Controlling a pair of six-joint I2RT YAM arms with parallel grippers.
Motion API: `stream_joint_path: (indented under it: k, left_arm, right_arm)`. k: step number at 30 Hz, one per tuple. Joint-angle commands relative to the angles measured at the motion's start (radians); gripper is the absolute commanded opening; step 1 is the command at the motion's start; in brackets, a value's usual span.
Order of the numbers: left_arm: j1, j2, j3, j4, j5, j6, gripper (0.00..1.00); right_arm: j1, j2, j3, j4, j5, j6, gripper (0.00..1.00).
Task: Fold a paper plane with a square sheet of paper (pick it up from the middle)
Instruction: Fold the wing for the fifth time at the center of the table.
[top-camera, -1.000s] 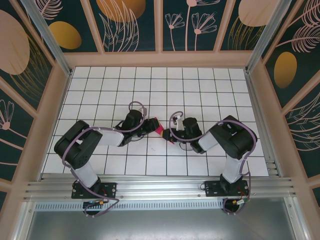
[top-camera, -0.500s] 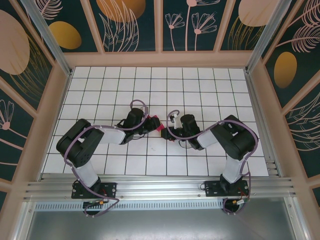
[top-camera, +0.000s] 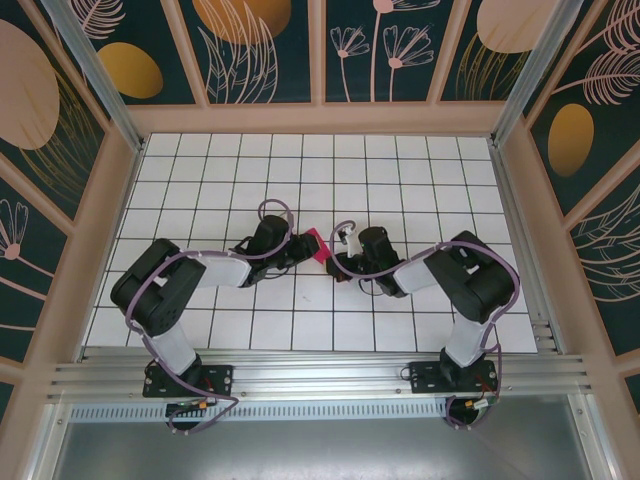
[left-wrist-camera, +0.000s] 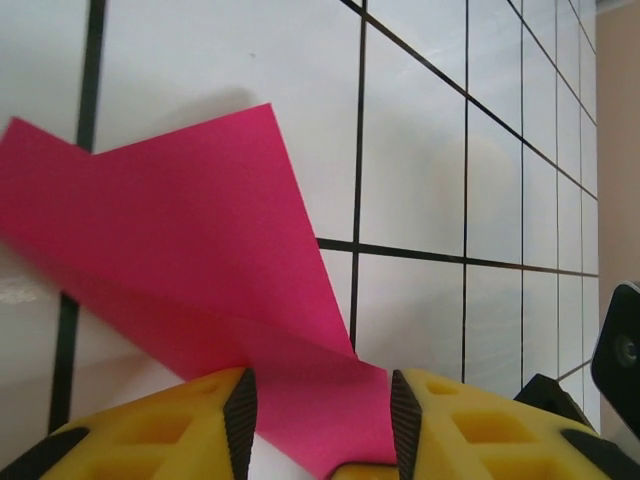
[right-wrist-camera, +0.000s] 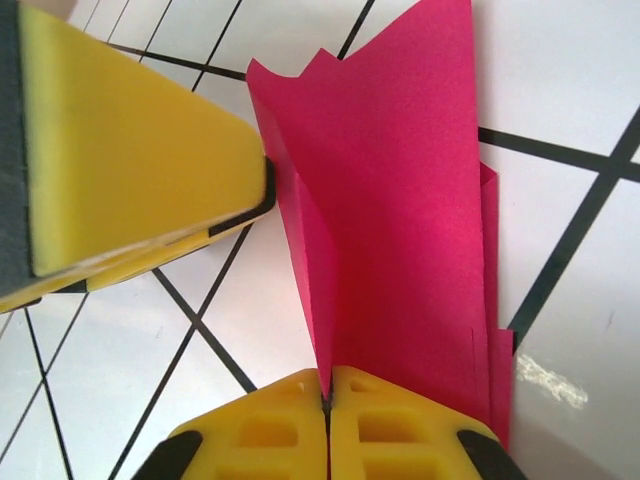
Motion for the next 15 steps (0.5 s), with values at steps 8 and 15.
stream_joint_path:
  k: [8,15]
  left_arm:
    - [-0.004,-0.23,-0.125,0.006,-0.138,0.035,0.64]
    - [-0.004,-0.21,-0.166,0.141,-0.043,0.034,0.61]
  right_arm:
    - [-0.033,-0.049,-0.031,0.173,-0.157,0.25,0.02]
    - [-0.035,-0.039,-0.048,0.208,-0.161,0.375,0.01]
